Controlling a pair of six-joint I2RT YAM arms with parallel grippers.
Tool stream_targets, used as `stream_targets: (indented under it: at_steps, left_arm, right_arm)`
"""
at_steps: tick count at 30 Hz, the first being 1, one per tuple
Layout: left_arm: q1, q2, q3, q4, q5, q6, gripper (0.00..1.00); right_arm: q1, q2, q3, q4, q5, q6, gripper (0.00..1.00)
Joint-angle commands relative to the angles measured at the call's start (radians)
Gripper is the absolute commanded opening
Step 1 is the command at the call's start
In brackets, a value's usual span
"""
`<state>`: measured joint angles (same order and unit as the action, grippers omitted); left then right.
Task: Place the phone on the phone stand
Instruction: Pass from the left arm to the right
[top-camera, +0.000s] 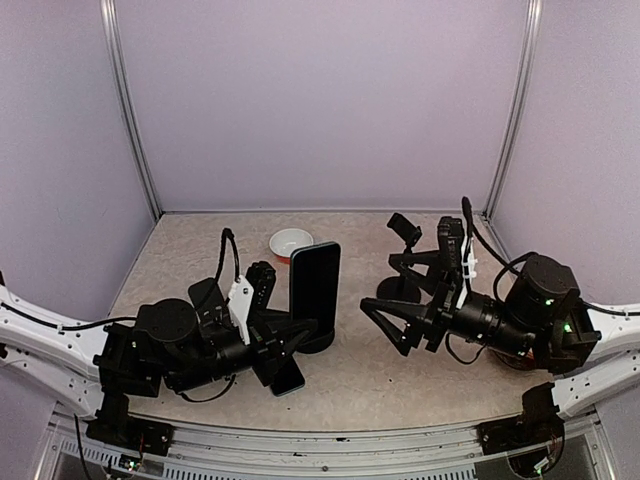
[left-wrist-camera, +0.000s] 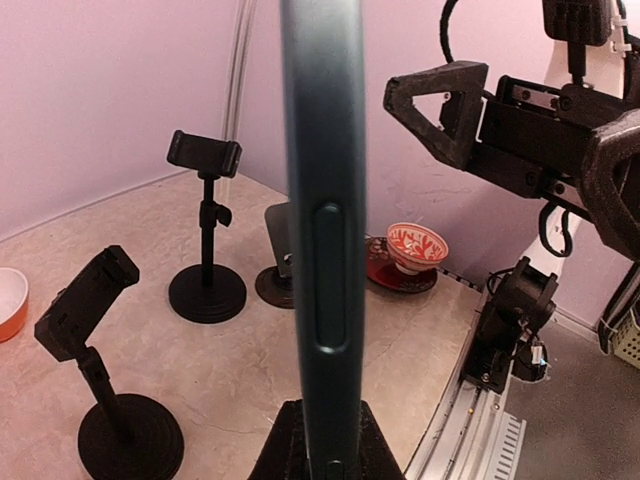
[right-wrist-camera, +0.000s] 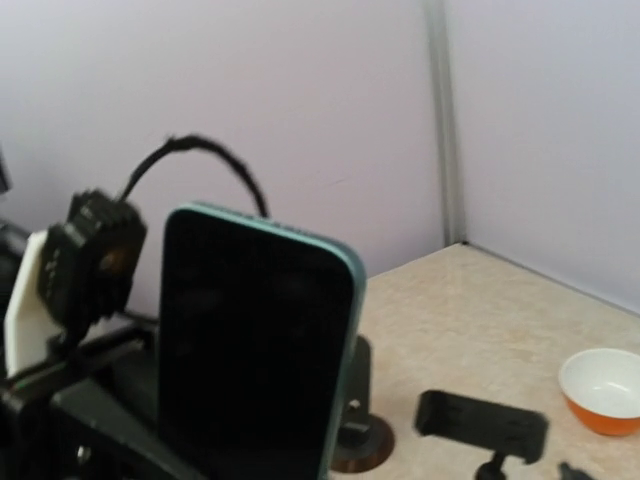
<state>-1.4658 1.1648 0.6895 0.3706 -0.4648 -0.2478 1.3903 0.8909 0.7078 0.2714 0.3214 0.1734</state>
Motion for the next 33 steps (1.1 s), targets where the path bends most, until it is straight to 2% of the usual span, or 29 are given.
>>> stream_targets:
  at_steps: [1,9,14,27,33]
  left_arm:
    - [0.001,-0.063,-0.025,0.073,0.124,0.041,0.00]
    - [-0.005,-0.076,-0.077,0.113,0.289,0.049,0.00]
    - [-0.011,-0.076,-0.110,0.176,0.377,0.050,0.00]
    - [-0.014,0.003,-0.091,0.214,0.420,0.053,0.00]
    - [-0.016,0.030,-0.087,0.230,0.426,0.047,0.00]
  right_arm:
    - [0.007,0.006,0.045,-0.046,-0.111,-0.033,1.00]
    - [0.001,0.085,0.096,-0.076,-0.292,-0.026,1.00]
    - [-0.013,0.086,0.085,-0.045,-0.344,-0.012,1.00]
    - [-0.039,0.130,0.069,0.067,-0.492,0.062,1.00]
    - [-0.040,0.172,0.085,0.071,-0.520,0.070,0.94]
